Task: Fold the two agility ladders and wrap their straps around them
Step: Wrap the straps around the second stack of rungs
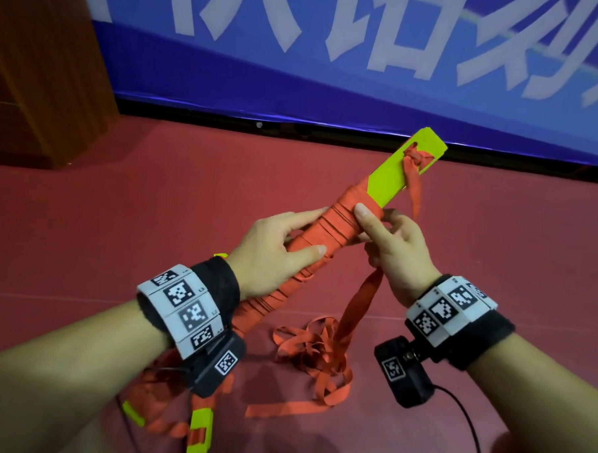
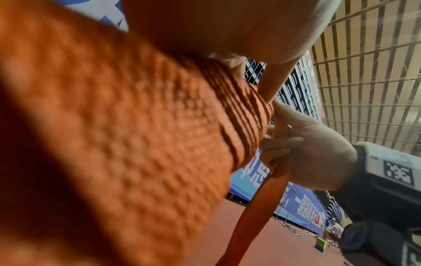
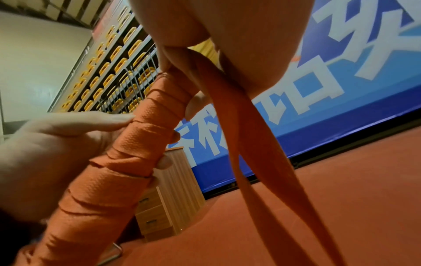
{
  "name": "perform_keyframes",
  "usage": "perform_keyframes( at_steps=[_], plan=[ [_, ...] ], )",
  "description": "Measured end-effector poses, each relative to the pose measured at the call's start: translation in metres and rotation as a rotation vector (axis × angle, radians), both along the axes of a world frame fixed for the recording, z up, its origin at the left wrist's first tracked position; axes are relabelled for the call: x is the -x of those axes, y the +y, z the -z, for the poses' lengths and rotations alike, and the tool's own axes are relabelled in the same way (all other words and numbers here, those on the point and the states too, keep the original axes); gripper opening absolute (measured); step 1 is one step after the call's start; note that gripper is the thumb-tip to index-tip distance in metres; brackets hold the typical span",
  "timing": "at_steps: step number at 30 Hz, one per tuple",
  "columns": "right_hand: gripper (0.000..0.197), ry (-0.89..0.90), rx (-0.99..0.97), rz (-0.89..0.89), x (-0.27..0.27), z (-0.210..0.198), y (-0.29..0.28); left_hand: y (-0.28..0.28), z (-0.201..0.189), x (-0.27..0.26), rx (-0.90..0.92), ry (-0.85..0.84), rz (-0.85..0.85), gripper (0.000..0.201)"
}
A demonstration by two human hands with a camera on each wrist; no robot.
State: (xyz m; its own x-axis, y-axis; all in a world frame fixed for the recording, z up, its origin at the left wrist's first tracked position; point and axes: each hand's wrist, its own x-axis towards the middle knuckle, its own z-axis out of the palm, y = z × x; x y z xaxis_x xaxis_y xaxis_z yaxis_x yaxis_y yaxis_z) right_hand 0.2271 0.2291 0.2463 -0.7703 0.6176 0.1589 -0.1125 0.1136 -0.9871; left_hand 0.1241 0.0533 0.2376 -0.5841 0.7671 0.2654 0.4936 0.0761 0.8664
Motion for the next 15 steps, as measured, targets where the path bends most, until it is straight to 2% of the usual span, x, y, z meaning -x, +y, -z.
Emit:
perform_keyframes(
  at_steps=[2, 5, 9, 12, 15],
  plan=[
    [0.041, -0.029, -0.03, 0.044, 0.001, 0.002, 0.0, -0.001, 0.002, -0.001, 0.092, 0.228, -0.086, 0.071],
    [0.048, -0.066, -0.021, 0.118, 0.005, 0.006, 0.002, -0.004, 0.002, -0.01, 0.184, 0.409, -0.192, 0.087],
    [0.044, -0.057, 0.043, 0.09, 0.007, 0.005, -0.002, 0.003, 0.009, -0.021, 0.326, 0.65, -0.247, 0.087],
    [0.043, -0.064, 0.052, 0.088, 0.005, 0.002, -0.008, 0.006, 0.013, -0.016, 0.313, 0.74, -0.31, 0.083],
    [0.037, -0.064, 0.017, 0.08, 0.002, -0.003, -0.014, 0.004, 0.015, -0.011, 0.242, 0.742, -0.314, 0.074]
  ],
)
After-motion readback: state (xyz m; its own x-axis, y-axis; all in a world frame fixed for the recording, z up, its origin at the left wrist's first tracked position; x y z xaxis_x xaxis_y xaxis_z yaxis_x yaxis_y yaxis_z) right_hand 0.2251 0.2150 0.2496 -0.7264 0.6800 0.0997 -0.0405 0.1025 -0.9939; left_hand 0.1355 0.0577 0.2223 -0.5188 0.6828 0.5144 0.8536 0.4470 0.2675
